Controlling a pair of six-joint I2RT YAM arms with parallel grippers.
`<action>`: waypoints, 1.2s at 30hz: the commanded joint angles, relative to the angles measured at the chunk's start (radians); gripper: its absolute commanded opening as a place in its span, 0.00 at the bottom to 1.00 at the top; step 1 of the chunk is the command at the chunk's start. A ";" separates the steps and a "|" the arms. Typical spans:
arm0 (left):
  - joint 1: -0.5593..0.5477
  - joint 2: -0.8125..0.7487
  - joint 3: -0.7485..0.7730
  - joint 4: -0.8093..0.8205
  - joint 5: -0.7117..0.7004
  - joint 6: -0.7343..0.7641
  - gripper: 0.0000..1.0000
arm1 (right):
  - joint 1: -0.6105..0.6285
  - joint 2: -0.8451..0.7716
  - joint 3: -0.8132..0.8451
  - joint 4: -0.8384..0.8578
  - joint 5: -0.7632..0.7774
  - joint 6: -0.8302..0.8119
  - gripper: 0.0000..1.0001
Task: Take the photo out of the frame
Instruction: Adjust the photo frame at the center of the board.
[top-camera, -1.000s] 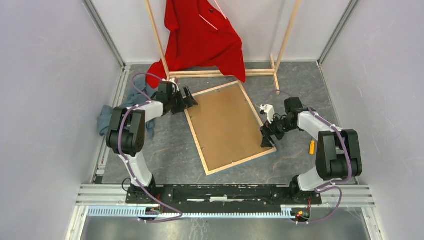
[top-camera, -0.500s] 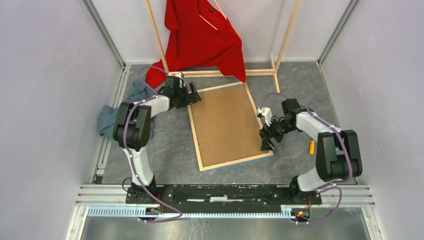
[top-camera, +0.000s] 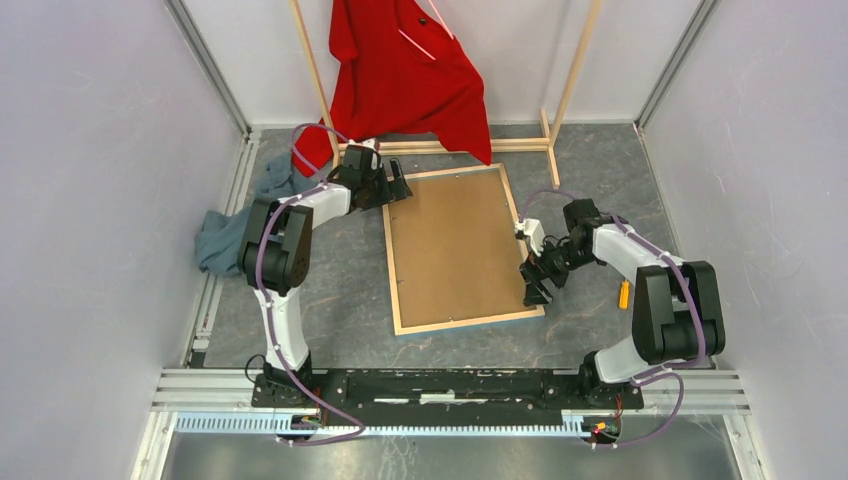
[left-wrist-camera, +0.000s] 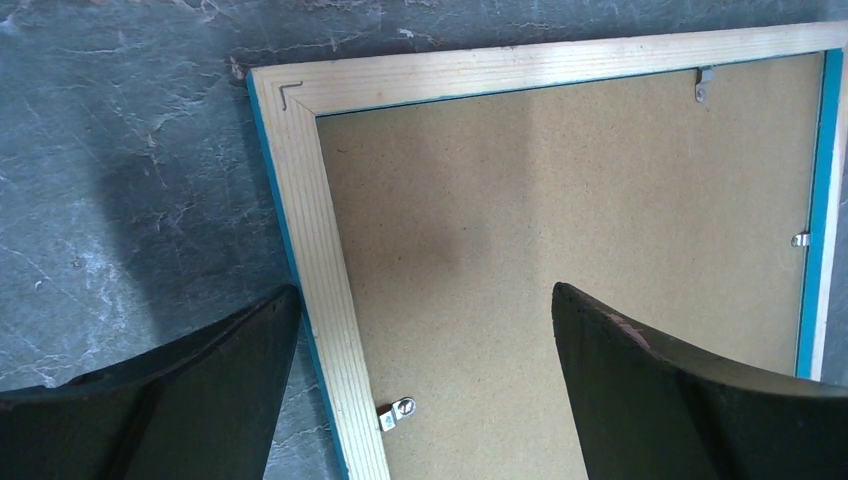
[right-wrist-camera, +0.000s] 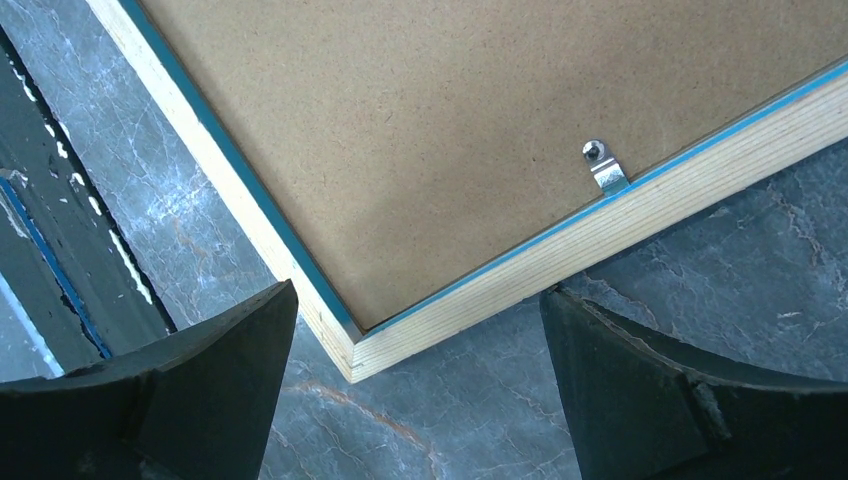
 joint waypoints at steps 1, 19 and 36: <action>-0.041 0.017 0.037 -0.019 0.065 0.018 1.00 | 0.015 -0.029 0.003 0.035 -0.073 -0.055 0.98; -0.046 0.028 0.064 -0.012 0.079 0.015 1.00 | 0.015 -0.057 0.000 0.060 -0.068 -0.050 0.98; -0.047 0.019 0.087 -0.014 0.079 0.027 1.00 | 0.009 -0.042 0.000 0.030 -0.076 -0.079 0.98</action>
